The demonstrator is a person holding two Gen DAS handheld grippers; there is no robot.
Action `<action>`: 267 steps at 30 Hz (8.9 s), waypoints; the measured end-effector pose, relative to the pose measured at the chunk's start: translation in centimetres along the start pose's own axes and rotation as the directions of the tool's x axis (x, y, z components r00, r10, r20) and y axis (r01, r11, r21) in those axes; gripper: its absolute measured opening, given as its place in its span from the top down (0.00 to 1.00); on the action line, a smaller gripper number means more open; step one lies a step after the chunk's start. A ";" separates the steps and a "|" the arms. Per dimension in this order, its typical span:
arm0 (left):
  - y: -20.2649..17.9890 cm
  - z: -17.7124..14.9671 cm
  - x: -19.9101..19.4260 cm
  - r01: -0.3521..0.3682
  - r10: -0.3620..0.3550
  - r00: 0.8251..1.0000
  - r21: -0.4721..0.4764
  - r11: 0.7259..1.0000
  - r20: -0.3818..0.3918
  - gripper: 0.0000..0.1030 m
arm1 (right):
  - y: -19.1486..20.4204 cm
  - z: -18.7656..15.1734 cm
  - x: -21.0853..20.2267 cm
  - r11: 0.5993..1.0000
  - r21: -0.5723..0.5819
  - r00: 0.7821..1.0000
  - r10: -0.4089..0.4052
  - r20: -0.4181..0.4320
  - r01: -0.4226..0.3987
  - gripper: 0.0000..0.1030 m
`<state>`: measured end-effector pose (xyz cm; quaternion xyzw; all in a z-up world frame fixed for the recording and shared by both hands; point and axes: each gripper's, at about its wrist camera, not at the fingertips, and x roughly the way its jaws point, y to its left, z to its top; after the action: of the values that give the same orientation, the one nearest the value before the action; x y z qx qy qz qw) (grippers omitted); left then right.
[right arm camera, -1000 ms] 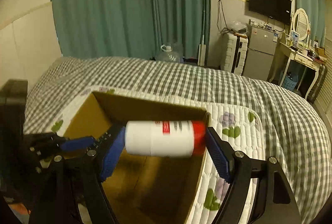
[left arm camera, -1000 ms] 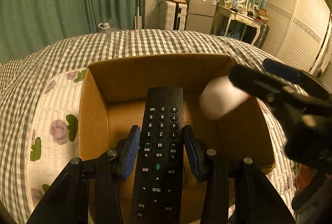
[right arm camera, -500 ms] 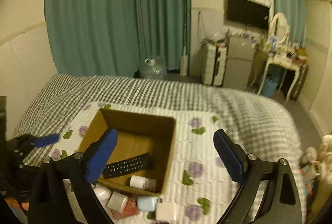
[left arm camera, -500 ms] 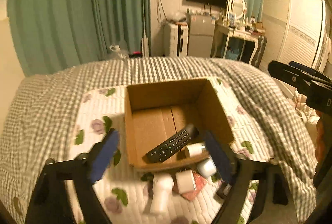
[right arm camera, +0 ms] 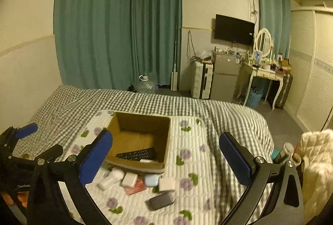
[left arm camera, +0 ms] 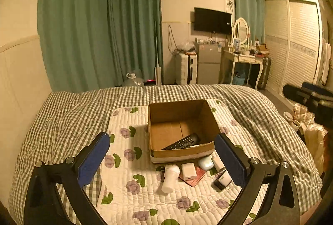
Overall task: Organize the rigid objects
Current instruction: 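Lift both open tools out of the box, then grasp the grey charger with the right tool while the left tool grasps the white cup bottle, then lower the charger and cup bottle into the box and open both tools, then lift both open tools out of the box, then grasp a white plug adapter with the left tool while the right tool grasps another white adapter, then lower both white adapters into the box and open both tools, then lift both open tools out of the box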
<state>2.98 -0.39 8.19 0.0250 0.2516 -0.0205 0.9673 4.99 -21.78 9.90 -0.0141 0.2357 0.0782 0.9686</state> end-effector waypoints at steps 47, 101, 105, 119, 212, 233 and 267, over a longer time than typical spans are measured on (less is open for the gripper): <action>-1.1 -13.6 21.7 -0.013 0.071 0.912 0.145 0.989 -0.404 0.25 | 0.5 -18.0 18.8 1.000 0.019 0.898 0.028 -0.439 -0.022 0.29; -0.4 1.3 23.7 -0.015 0.024 0.974 0.040 0.999 -0.227 0.58 | 3.8 2.5 26.1 0.976 -0.189 0.977 0.069 -0.204 -0.109 0.29; -1.5 -0.3 27.1 -0.031 0.049 0.960 0.069 0.997 -0.274 0.58 | 3.2 0.1 30.8 0.977 -0.194 0.969 0.041 -0.244 -0.090 0.29; -2.9 -1.1 27.6 -0.009 0.031 0.956 0.077 0.997 -0.293 0.36 | -0.4 -0.5 33.1 0.989 -0.032 0.968 0.134 -0.212 -0.144 0.24; -2.4 -2.4 9.1 0.085 -0.083 0.975 0.002 0.996 -0.206 0.61 | 1.2 -5.0 8.4 0.947 -0.298 0.968 0.043 -0.248 -0.118 0.51; -0.4 0.1 27.9 0.073 -0.064 0.963 0.028 0.997 -0.262 0.61 | 2.2 -2.2 31.0 0.976 -0.160 0.959 0.105 -0.262 -0.150 0.51; -1.7 -0.2 6.4 -0.022 0.024 0.996 0.024 0.999 -0.087 0.03 | -1.6 -1.1 9.5 0.971 -0.223 0.985 0.050 -0.164 -0.087 0.08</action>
<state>8.33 -2.29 4.82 0.0400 0.2930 -0.0109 0.9552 13.06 -22.04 4.57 -0.1239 0.3010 0.1370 0.9356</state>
